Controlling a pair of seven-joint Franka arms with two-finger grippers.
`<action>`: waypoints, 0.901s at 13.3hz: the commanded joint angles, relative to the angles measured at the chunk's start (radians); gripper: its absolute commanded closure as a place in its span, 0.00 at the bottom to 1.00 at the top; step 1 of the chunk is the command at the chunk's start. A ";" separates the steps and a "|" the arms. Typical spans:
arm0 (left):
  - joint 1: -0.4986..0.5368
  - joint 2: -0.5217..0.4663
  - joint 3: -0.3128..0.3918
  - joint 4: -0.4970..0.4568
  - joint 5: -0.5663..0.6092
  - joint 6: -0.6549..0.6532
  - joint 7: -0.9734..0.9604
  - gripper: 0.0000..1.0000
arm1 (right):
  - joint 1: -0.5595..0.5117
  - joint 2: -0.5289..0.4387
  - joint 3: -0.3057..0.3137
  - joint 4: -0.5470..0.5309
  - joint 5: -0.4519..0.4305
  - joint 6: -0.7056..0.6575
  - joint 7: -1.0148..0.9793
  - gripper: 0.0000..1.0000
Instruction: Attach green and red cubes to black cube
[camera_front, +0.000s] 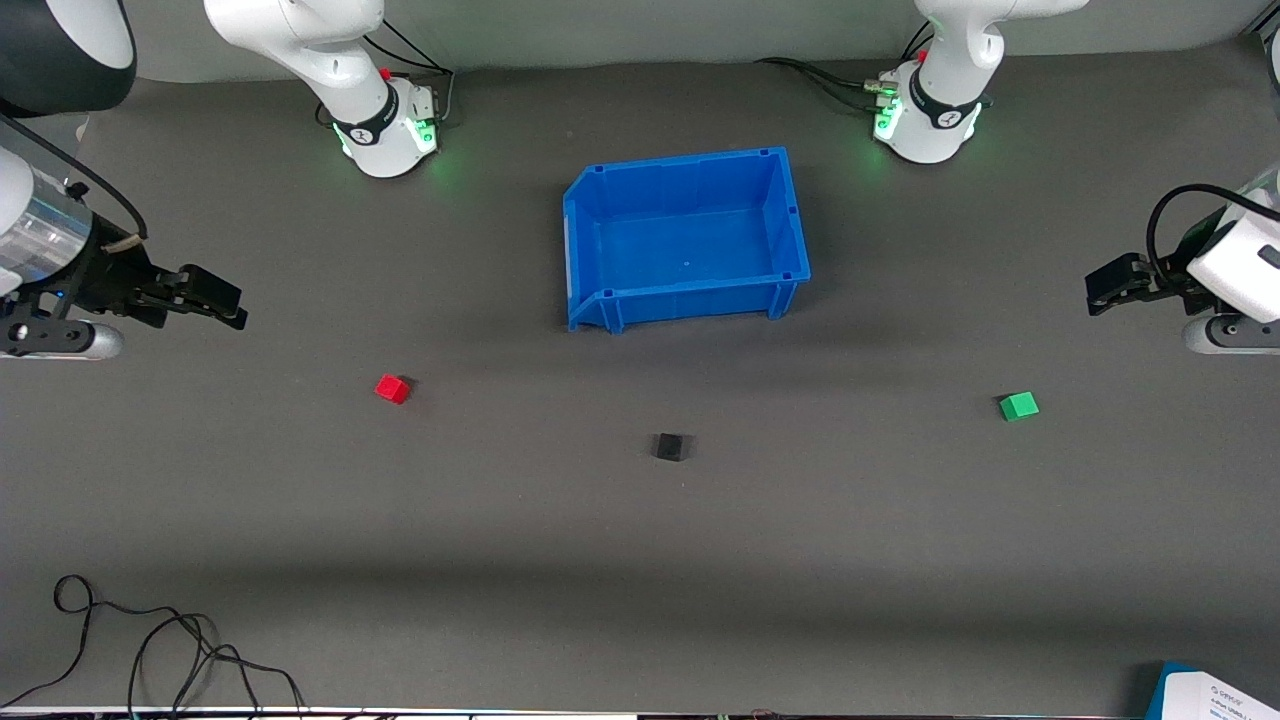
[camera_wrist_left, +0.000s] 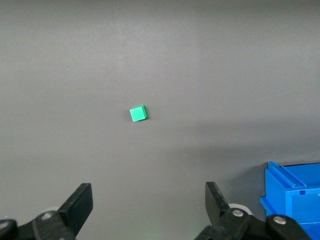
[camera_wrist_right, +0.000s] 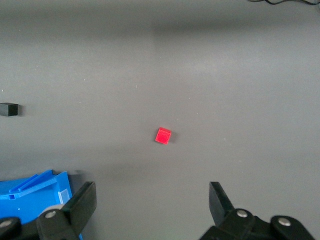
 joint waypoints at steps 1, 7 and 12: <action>-0.004 -0.009 0.007 -0.005 -0.008 0.009 0.014 0.00 | -0.001 0.011 0.002 0.021 -0.016 -0.032 -0.023 0.00; -0.005 -0.009 0.007 -0.004 -0.008 0.009 0.014 0.00 | -0.007 0.009 -0.030 0.018 -0.009 -0.046 -0.003 0.00; -0.004 -0.008 0.007 -0.002 -0.008 0.010 0.014 0.00 | -0.012 0.024 -0.045 0.007 -0.007 -0.046 -0.003 0.00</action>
